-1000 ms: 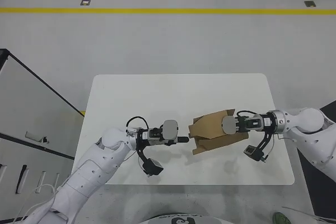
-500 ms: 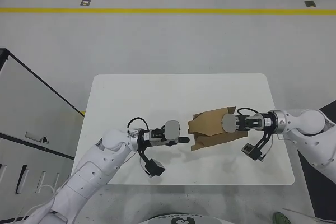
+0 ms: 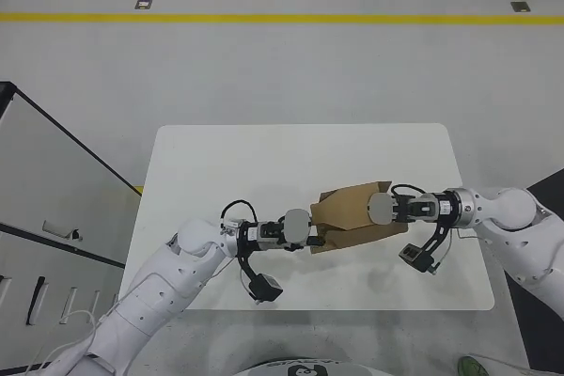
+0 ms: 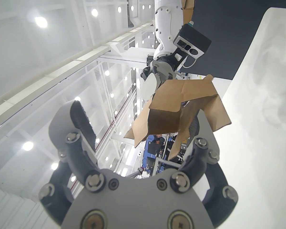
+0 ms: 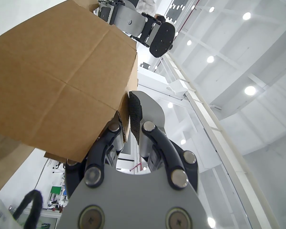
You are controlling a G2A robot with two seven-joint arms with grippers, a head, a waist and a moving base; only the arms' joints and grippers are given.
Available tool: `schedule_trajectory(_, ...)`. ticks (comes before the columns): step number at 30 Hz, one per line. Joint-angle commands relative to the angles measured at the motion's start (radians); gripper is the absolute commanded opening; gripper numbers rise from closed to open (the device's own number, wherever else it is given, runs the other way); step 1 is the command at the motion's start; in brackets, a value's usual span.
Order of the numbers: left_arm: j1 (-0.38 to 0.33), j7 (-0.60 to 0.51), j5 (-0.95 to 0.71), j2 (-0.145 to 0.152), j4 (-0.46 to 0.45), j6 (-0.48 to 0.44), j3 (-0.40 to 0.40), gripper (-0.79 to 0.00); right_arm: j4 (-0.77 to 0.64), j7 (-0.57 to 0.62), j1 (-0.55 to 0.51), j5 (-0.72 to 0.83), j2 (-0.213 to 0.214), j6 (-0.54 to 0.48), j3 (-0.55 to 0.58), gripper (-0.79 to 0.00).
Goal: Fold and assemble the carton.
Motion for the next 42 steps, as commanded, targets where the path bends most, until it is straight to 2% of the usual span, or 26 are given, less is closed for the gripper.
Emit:
schedule_trajectory(1,-0.002,-0.007,0.007,0.0,0.0,0.002,0.0,0.0,0.0,-0.009,-0.001,0.01,-0.003,-0.009,-0.001,-0.785)
schedule_trajectory(17,0.006,-0.026,0.032,0.008,-0.02,0.013,-0.023,0.0,0.002,-0.105,-0.011,0.04,-0.021,-0.104,0.013,-0.785)
schedule_trajectory(42,0.049,-0.017,0.005,0.021,-0.125,0.015,-0.057,0.0,0.046,-0.118,-0.041,-0.07,-0.041,-0.132,0.036,-0.785)
